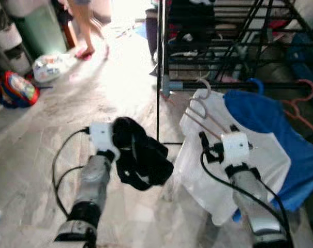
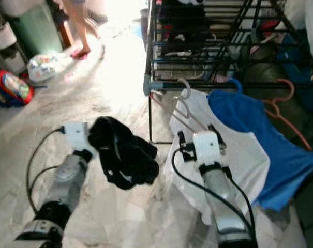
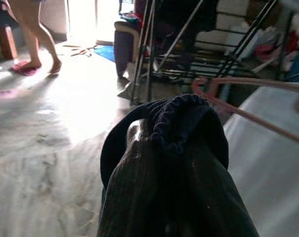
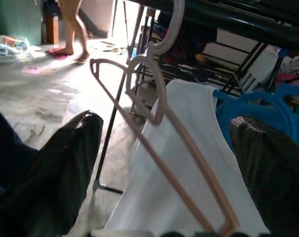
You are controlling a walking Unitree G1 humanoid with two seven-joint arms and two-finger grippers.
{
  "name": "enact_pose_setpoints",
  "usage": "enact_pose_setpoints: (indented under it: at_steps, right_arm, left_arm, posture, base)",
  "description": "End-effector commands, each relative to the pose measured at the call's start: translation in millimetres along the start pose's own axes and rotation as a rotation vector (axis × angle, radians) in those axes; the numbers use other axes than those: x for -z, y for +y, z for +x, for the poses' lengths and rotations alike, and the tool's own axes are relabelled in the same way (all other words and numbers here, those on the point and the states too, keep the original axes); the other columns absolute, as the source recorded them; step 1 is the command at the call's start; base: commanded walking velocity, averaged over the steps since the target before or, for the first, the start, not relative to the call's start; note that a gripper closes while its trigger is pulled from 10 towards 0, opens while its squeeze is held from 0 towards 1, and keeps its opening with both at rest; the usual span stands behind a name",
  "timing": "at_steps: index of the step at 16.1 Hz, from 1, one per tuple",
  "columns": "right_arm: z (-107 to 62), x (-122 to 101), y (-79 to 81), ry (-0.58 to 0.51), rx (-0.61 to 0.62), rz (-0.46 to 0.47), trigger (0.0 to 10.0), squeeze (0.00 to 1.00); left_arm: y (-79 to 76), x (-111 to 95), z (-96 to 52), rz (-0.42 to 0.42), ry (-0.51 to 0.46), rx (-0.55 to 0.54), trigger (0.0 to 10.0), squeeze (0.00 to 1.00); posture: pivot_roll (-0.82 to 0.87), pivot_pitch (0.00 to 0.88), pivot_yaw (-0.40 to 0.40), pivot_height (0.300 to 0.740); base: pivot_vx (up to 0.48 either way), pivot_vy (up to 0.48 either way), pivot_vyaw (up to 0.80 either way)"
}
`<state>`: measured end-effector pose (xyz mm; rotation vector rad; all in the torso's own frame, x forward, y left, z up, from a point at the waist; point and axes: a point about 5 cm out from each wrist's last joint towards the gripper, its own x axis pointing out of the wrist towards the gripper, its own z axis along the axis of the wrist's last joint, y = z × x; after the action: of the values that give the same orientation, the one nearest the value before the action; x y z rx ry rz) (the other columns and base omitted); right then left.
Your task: Hang hanger
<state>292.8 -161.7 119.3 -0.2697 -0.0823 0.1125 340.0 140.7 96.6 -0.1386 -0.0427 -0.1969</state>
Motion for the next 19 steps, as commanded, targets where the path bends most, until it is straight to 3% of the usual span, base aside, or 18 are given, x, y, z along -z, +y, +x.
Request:
enact_pose_setpoints:
  at_steps: [1,5,10,14,16,19]
  right_arm:
    - [0.0,-2.4,-7.3,0.008,-0.010,-0.012,10.0,0.00]
    - [8.0,-5.3,-21.5,0.039,-0.052,-0.052,10.0,0.00]
    - [17.4,-6.2,-20.0,0.082,-0.168,-0.069,10.0,0.00]
    - [32.9,-9.1,-38.6,0.114,-0.199,-0.138,10.0,0.00]
    - [45.8,-14.4,-49.7,0.117,-0.202,-0.118,10.0,0.00]
    - [56.6,-17.2,-47.8,0.122,-0.276,-0.087,10.0,0.00]
  left_arm:
    - [-10.3,-2.6,2.3,-0.013,-0.016,0.034,10.0,0.00]
    - [-19.2,1.7,-2.0,-0.021,-0.005,0.098,10.0,0.00]
    - [-20.6,0.5,-7.8,-0.004,-0.004,0.162,10.0,0.00]
    - [-20.6,0.0,-15.2,0.026,-0.002,0.215,10.0,0.00]
    - [-20.1,-0.6,-19.7,0.032,0.005,0.224,10.0,0.00]
    - [-18.8,-0.7,-23.7,0.048,0.017,0.235,10.0,0.00]
  posture:
    - [-0.03,0.132,0.024,0.740]
    - [-0.03,0.161,0.023,0.740]
    - [-0.01,0.210,0.032,0.740]
    - [0.01,0.243,0.036,0.740]
    - [0.03,0.258,0.042,0.740]
    - [0.05,0.264,0.051,0.740]
  base:
    - [0.000,0.000,0.00]
    - [0.000,0.000,0.00]
    - [0.000,0.000,0.00]
    - [0.000,0.000,0.00]
    - [0.000,0.000,0.00]
    - [0.000,0.000,0.00]
